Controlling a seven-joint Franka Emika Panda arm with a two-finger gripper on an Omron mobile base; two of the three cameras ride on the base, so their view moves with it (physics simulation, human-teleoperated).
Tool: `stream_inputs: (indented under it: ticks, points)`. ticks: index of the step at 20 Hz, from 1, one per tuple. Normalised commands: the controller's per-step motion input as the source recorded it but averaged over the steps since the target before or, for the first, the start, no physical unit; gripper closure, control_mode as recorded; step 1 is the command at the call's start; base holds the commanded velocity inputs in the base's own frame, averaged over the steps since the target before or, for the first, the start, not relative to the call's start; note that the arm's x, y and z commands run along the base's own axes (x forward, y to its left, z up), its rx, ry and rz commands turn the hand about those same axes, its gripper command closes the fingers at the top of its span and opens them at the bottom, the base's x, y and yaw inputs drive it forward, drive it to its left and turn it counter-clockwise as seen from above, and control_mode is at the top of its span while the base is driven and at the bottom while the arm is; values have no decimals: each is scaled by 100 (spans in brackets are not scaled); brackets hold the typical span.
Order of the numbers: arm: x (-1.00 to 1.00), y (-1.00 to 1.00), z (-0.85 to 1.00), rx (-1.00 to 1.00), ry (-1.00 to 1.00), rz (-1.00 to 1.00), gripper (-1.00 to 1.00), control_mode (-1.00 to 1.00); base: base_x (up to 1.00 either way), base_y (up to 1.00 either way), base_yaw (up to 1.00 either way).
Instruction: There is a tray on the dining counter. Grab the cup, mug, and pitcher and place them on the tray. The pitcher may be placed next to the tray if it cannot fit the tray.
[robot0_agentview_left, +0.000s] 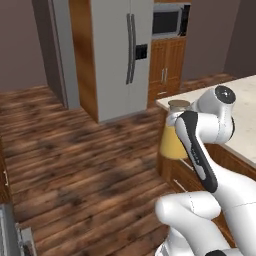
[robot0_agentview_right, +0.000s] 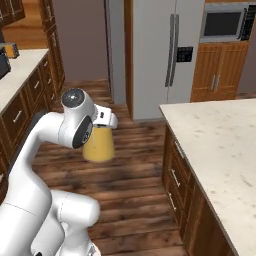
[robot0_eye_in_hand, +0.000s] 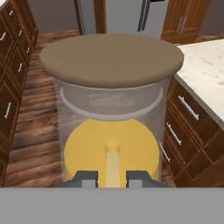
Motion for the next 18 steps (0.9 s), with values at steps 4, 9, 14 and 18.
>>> stream_inputs:
  ticks: [4, 9, 14, 18]
  points:
    - [0, 0, 0, 0, 0, 0, 100, 100, 100, 36, -10]
    - [0, 0, 0, 0, 0, 0, 100, 100, 100, 38, -11]
    - [0, 0, 0, 0, 0, 0, 100, 100, 100, 36, -12]
    - [0, 0, 0, 0, 0, 0, 100, 100, 100, 34, -13]
